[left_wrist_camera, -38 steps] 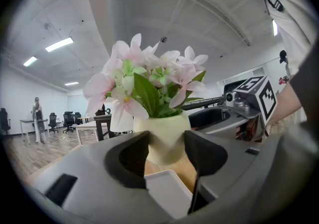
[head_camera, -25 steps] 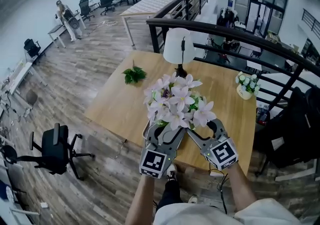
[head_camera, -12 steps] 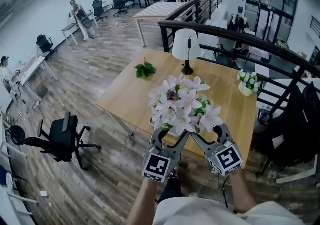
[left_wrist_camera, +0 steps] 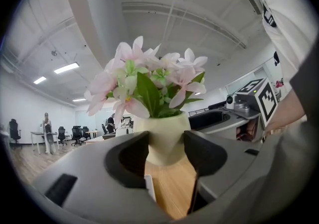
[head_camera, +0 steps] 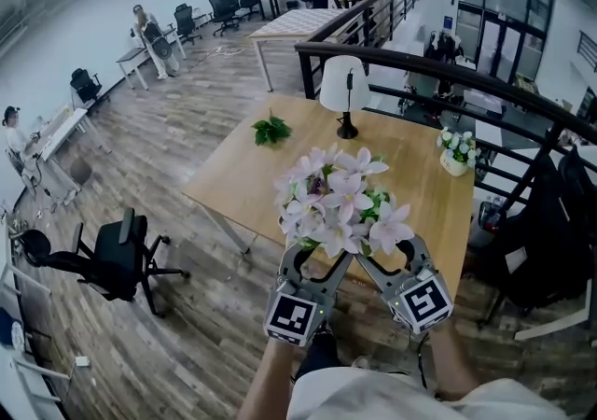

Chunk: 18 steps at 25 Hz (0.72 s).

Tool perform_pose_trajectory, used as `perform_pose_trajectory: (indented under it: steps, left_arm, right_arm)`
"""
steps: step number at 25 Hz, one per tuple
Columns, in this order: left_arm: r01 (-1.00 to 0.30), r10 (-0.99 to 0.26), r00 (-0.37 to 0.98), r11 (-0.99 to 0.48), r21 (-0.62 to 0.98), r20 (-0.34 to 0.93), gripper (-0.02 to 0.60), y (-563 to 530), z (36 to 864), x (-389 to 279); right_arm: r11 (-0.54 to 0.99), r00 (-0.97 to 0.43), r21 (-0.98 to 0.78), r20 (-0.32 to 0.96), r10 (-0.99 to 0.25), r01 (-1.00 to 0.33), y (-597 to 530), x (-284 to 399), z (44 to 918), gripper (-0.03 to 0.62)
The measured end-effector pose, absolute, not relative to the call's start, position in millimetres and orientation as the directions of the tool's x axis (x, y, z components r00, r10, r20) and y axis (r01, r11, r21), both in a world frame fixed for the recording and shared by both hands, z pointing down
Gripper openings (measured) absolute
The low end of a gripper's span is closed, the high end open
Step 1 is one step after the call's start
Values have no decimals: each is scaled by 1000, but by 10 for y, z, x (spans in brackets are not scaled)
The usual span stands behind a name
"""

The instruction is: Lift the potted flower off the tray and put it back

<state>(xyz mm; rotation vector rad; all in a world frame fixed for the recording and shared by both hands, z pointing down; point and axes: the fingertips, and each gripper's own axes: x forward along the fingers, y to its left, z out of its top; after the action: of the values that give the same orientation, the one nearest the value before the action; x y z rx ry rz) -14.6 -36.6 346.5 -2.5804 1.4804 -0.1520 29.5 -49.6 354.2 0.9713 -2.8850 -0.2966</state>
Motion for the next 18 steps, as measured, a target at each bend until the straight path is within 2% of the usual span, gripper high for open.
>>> perform_pose_trajectory:
  steps: [18]
  left_arm:
    - [-840,-866,500,-484,-244,-4,245,-631,3548,-301]
  right_arm:
    - [785,-803,209,0,-596,-583,-761,137,3632,236]
